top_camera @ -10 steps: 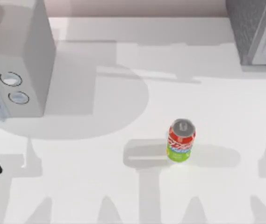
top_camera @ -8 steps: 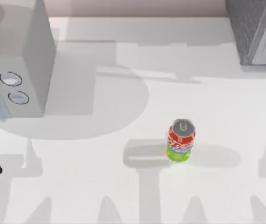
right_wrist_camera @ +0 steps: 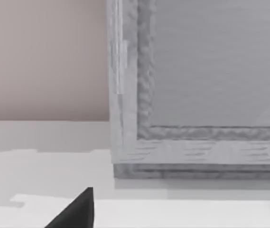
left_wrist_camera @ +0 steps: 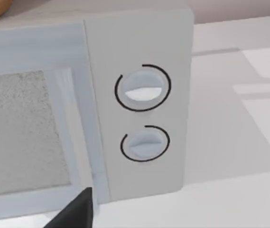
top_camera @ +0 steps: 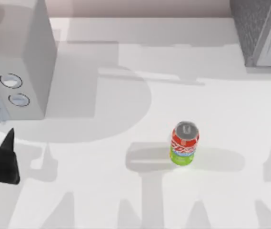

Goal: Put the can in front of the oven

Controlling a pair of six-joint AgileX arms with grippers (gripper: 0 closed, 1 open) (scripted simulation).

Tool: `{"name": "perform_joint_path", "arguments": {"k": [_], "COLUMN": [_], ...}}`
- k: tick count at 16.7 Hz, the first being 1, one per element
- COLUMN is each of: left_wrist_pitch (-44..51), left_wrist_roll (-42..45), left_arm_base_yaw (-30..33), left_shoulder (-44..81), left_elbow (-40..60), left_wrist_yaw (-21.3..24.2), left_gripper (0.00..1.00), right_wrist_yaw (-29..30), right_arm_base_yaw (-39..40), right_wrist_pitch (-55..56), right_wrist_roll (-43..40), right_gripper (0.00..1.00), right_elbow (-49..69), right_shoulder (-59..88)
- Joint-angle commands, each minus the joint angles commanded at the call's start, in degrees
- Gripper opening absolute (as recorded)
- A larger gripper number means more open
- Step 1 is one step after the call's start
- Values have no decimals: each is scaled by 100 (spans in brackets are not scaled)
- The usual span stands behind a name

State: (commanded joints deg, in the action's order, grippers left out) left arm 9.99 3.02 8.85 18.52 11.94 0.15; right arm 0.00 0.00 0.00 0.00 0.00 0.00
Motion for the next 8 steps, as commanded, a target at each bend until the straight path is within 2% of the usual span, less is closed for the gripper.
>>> {"name": "perform_joint_path", "arguments": {"k": [8], "left_wrist_pitch": [2251], "left_wrist_roll": [393], "left_arm_base_yaw": [1684], "left_shoulder": [3988], "left_elbow": [3024], "left_wrist_yaw": [27], "left_gripper": [100], "right_wrist_yaw": [0], "right_arm_base_yaw": [0], "right_wrist_pitch": [0], "right_wrist_roll": [0], "right_gripper": [100], "right_elbow": [0], "right_shoulder": [0]}}
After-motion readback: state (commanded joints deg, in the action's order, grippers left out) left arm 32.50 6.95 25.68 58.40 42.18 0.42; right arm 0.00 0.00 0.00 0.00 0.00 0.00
